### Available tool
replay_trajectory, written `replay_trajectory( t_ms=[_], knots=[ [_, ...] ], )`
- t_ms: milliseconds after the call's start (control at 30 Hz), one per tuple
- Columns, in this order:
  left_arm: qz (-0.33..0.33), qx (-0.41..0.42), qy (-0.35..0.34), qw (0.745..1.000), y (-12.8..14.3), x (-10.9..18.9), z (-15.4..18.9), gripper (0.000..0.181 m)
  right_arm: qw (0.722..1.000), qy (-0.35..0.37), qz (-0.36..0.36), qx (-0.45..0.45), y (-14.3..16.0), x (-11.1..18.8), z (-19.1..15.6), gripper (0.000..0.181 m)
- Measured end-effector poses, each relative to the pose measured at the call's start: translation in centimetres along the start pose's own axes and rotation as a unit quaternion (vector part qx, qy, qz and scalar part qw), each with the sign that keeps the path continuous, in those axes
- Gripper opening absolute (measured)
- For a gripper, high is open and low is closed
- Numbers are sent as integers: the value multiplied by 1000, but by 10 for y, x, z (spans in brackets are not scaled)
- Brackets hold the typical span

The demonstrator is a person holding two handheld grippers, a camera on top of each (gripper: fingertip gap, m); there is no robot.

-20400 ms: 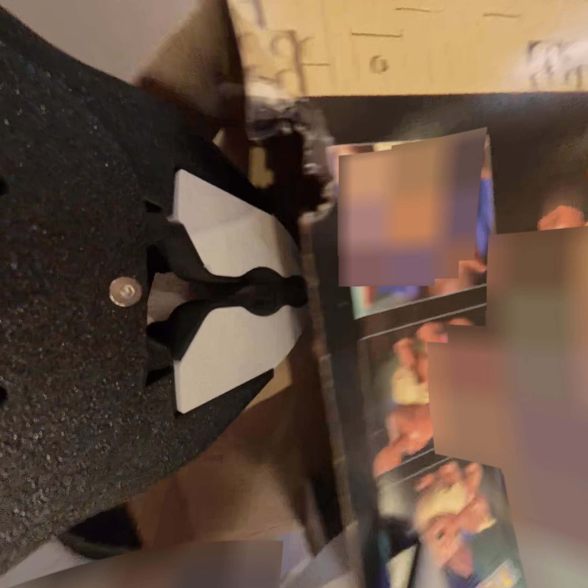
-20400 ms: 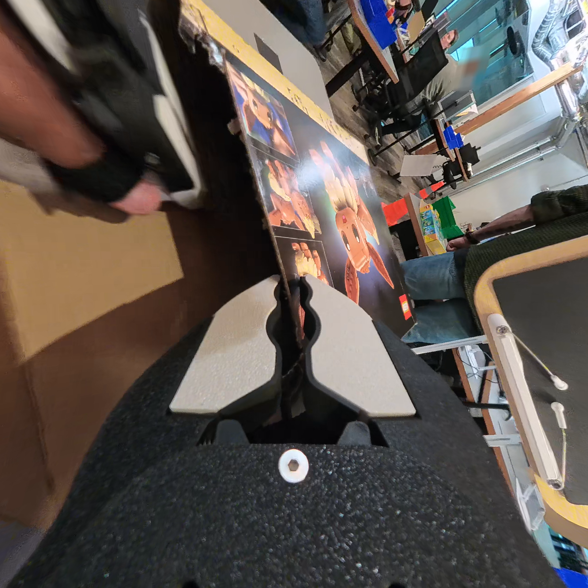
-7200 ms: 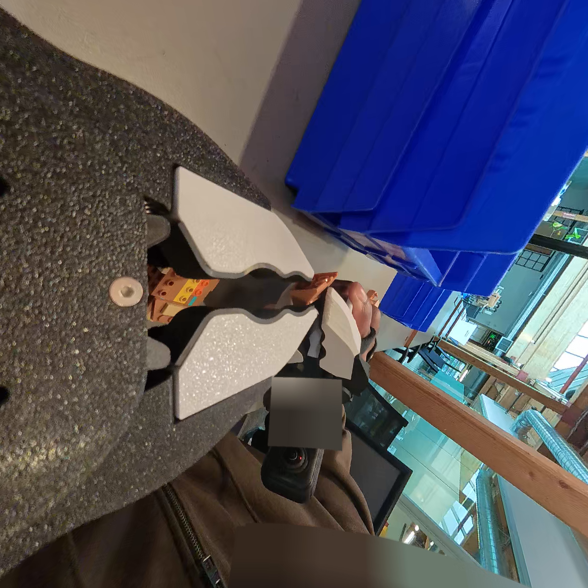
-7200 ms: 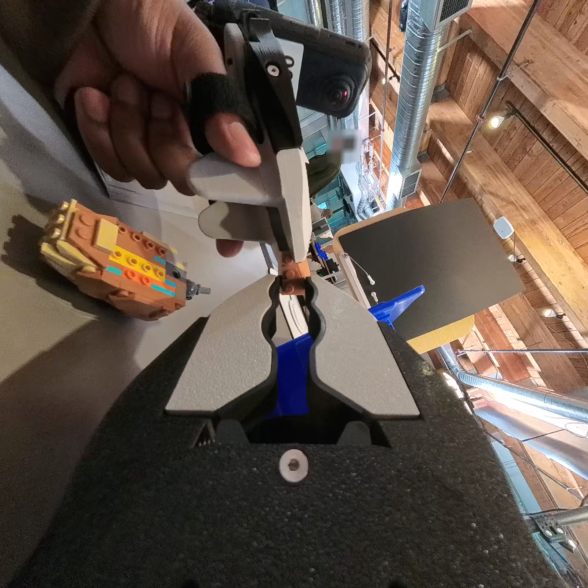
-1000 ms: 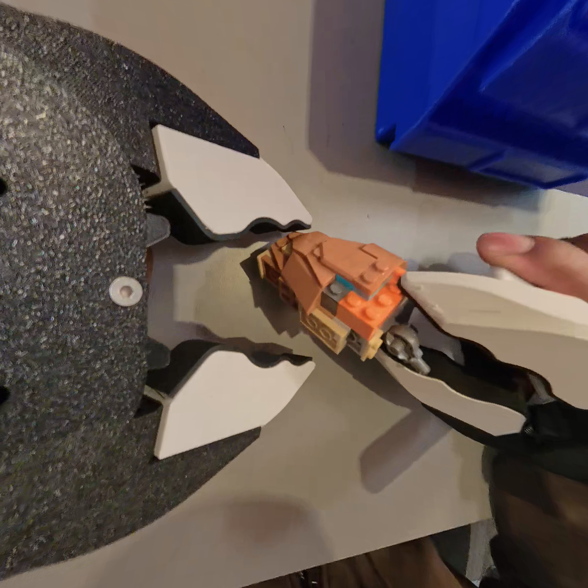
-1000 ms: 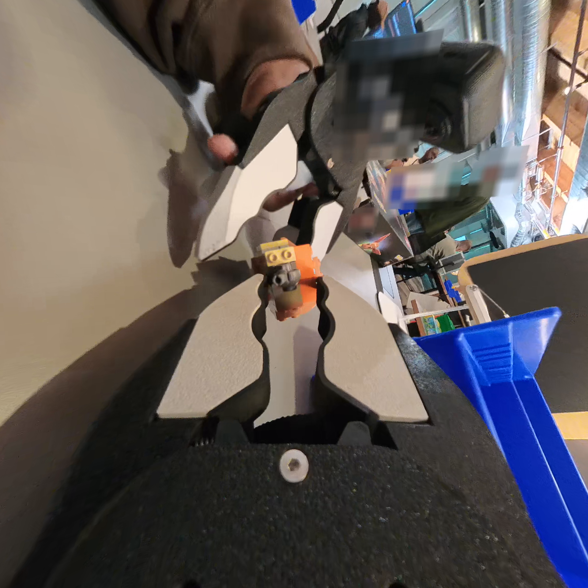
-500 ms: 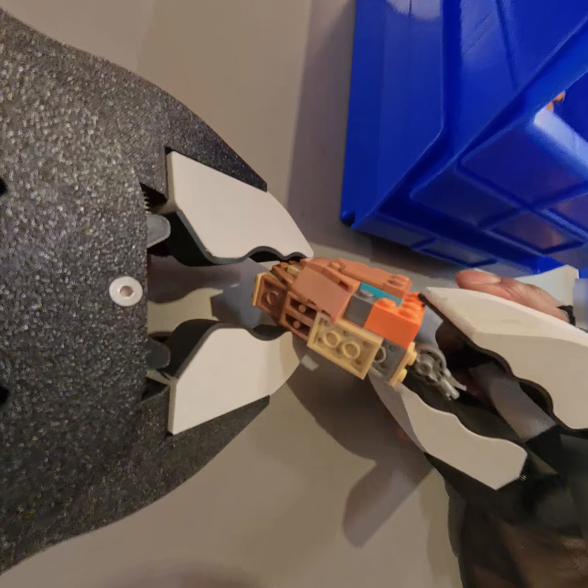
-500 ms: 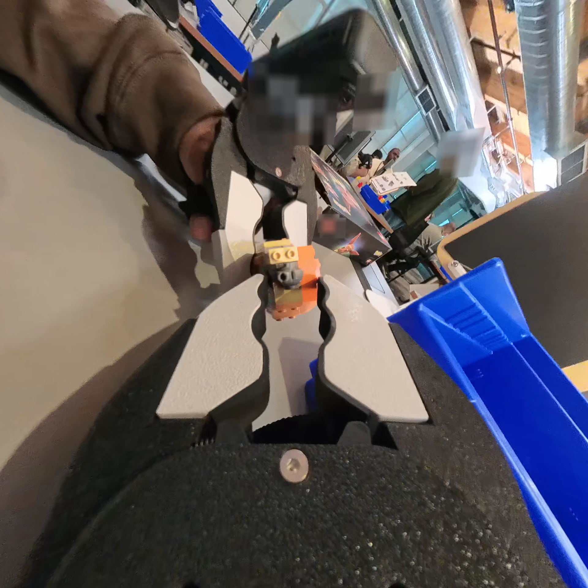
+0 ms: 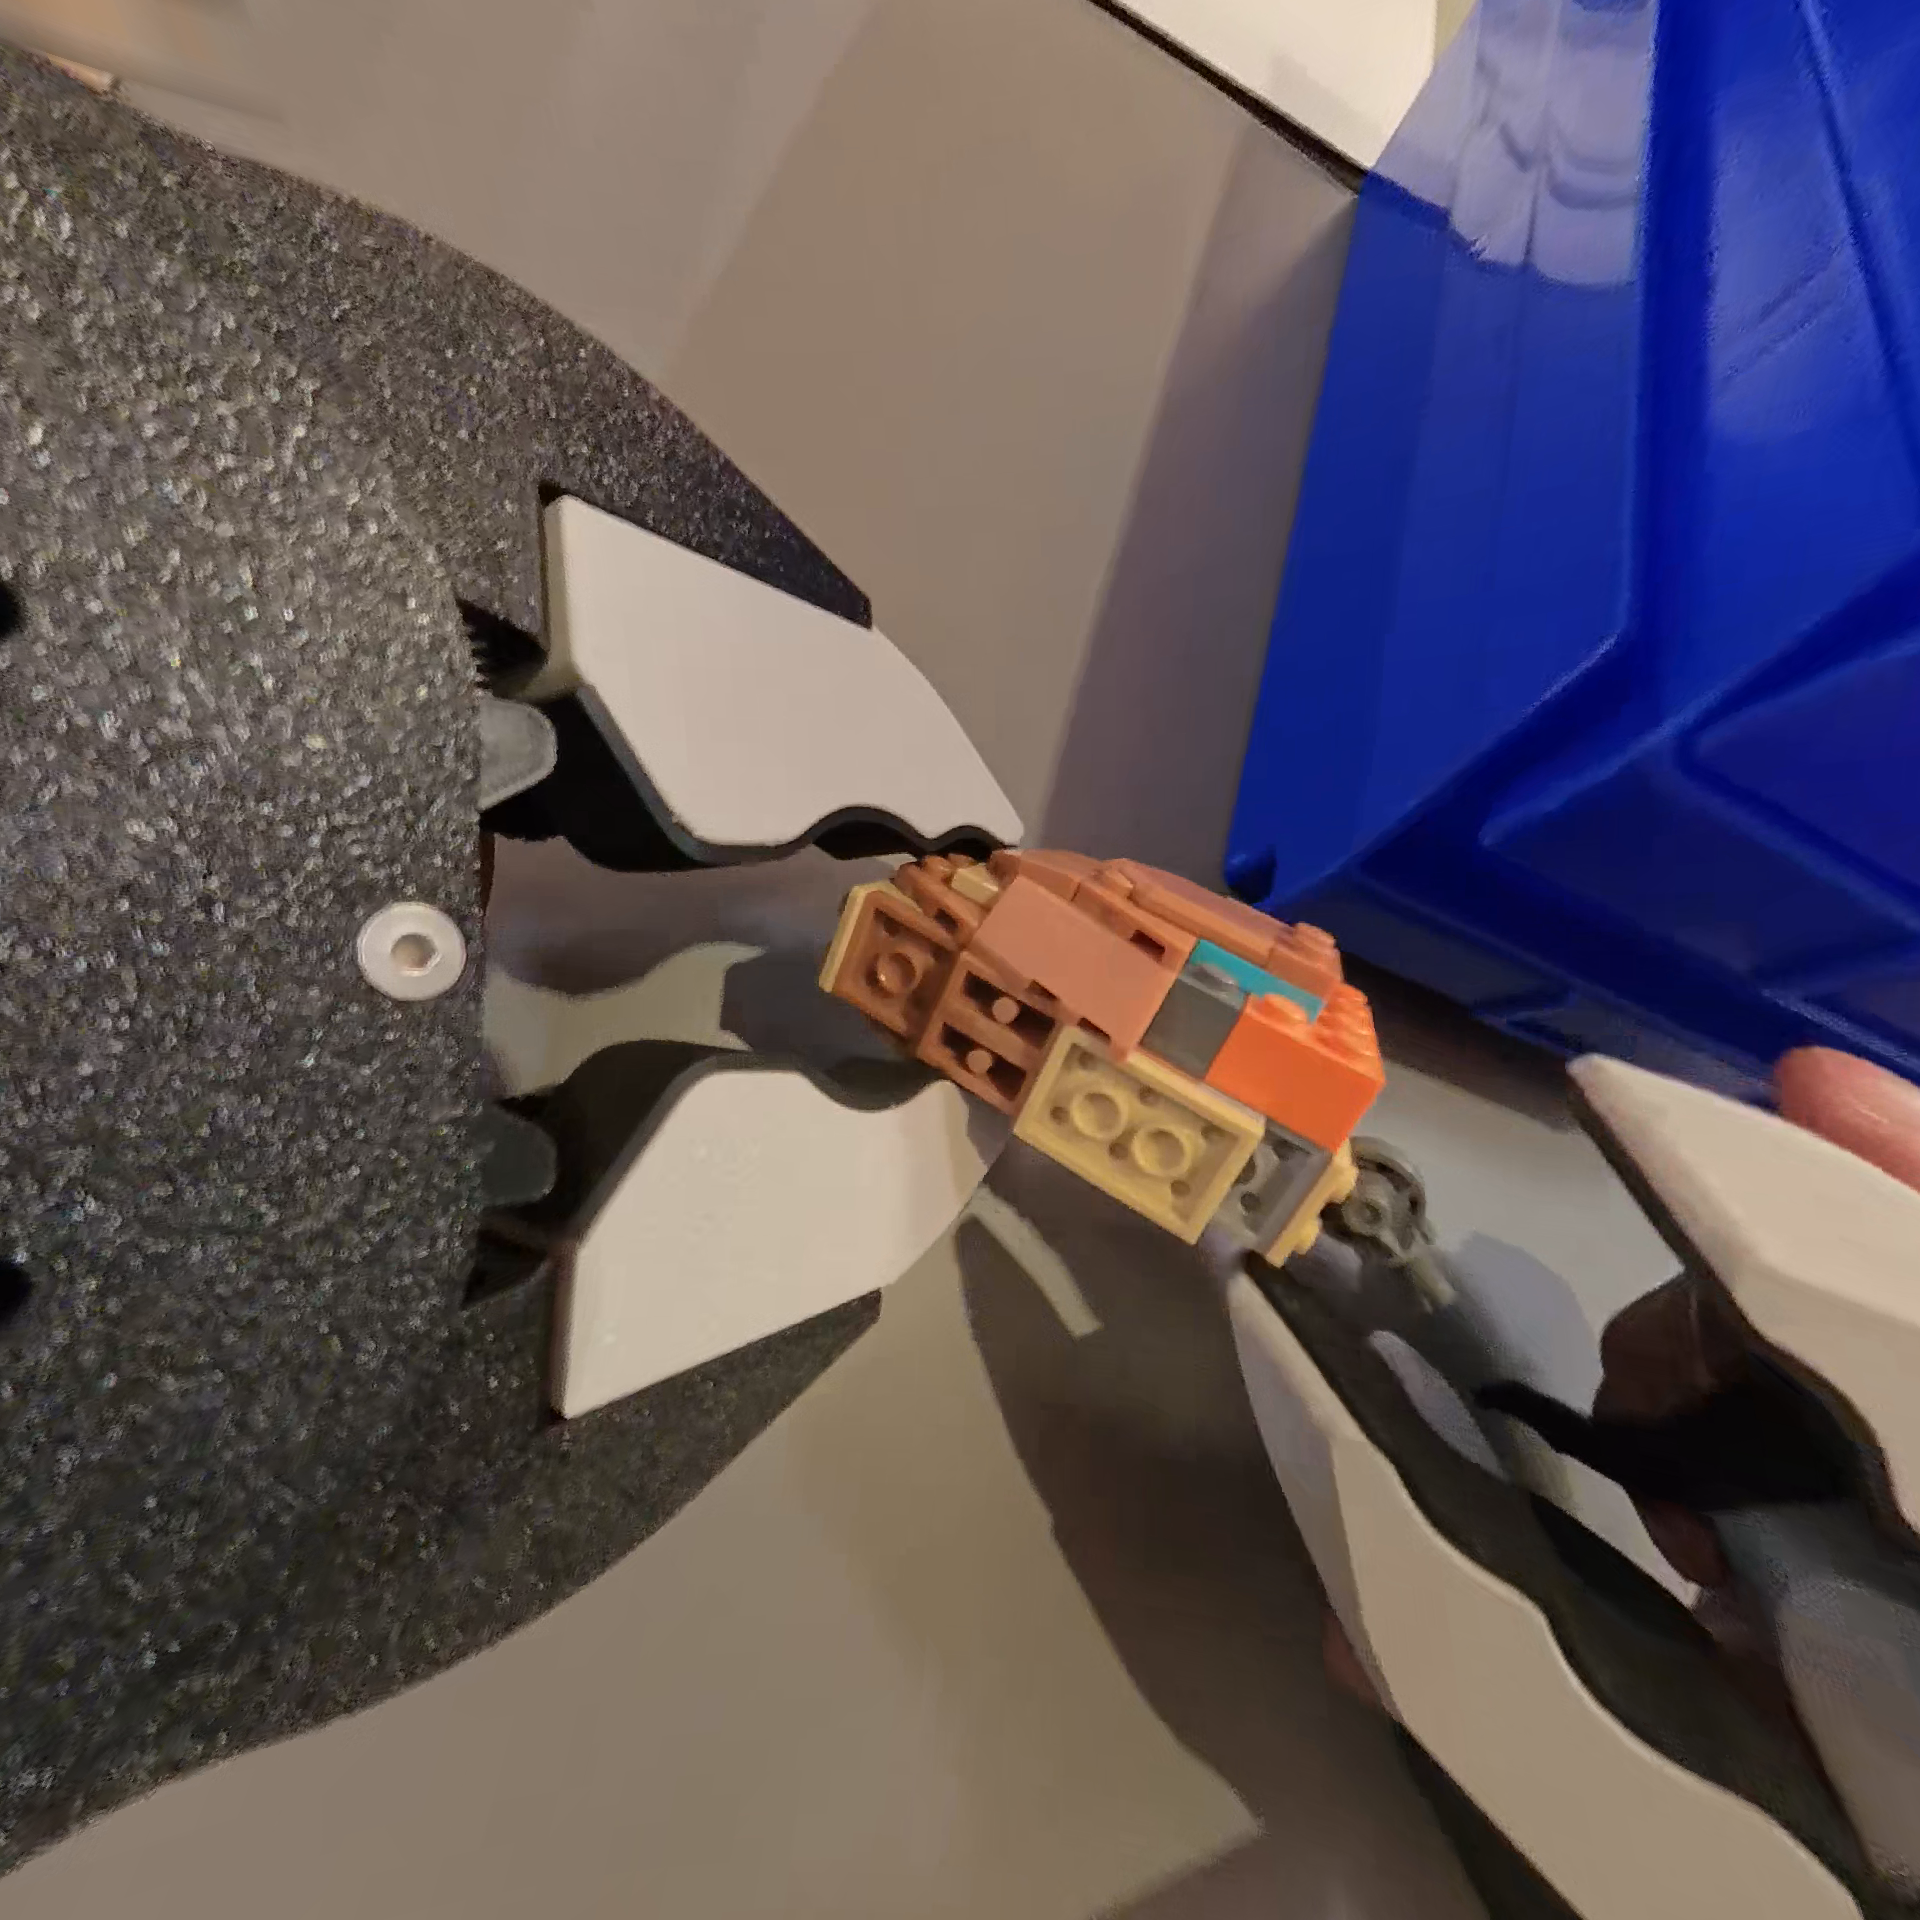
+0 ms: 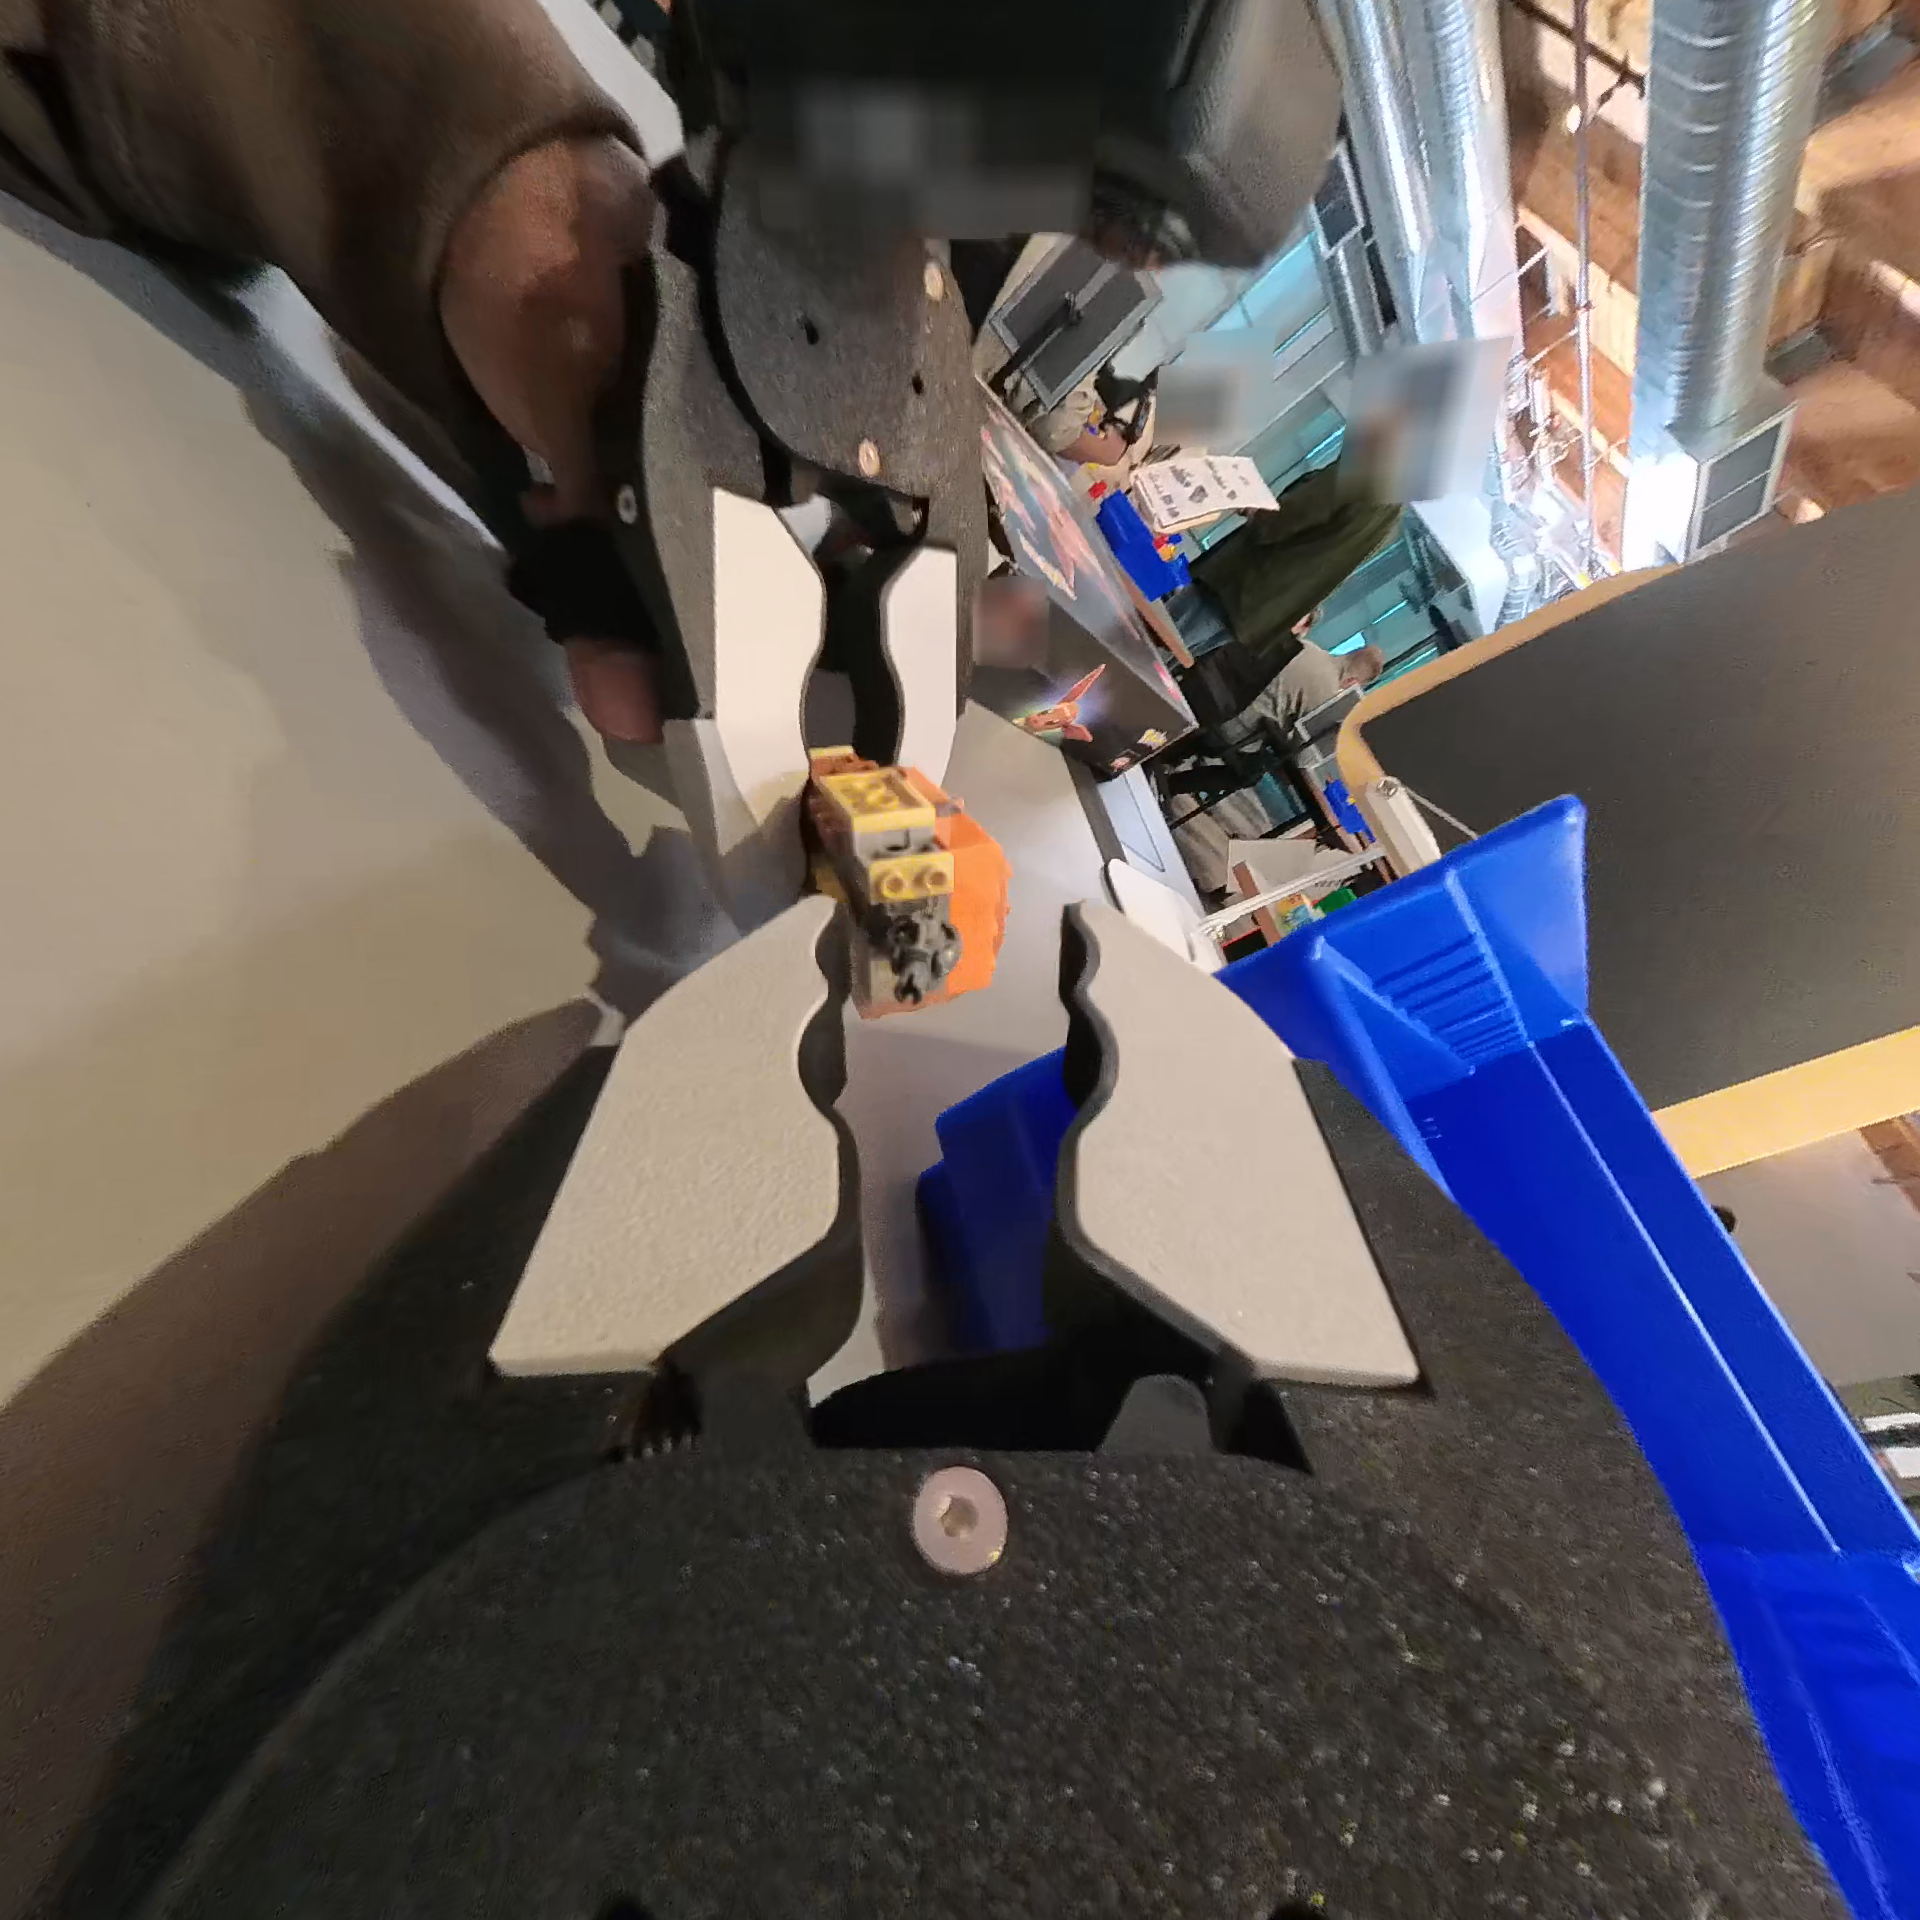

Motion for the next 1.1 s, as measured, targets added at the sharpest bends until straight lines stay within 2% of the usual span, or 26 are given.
replay_trajectory(
  t_ms=[233,400,633,867,967,1100],
  knots=[
    [-26,3,-22,999,1,-3,1,36,1000,-1,6,18,-5,-1,-7,33],
    [-37,12,-28,999,0,-5,4,36,999,-11,-26,21,3,-4,-9,26],
    [-42,44,-16,998,1,-5,5,36,998,-40,-31,-24,8,-4,-8,17],
    [9,149,70,986,-2,-2,7,35,989,-52,-7,-140,7,-3,3,17],
    [43,221,137,965,-5,-1,10,35,987,-36,19,-153,2,0,8,19],
    [88,316,229,916,-5,-4,13,34,982,-23,27,-183,0,0,14,26]
  ],
)
Point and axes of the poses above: each gripper's, where its closed fingertips meet, x back along the fingers, y out of its underside, z = x × y across the jaws, the point moved 7 cm from there along x, back along the fingers, and after that the axes turned 9 degrees about y, right-handed, at the moved point
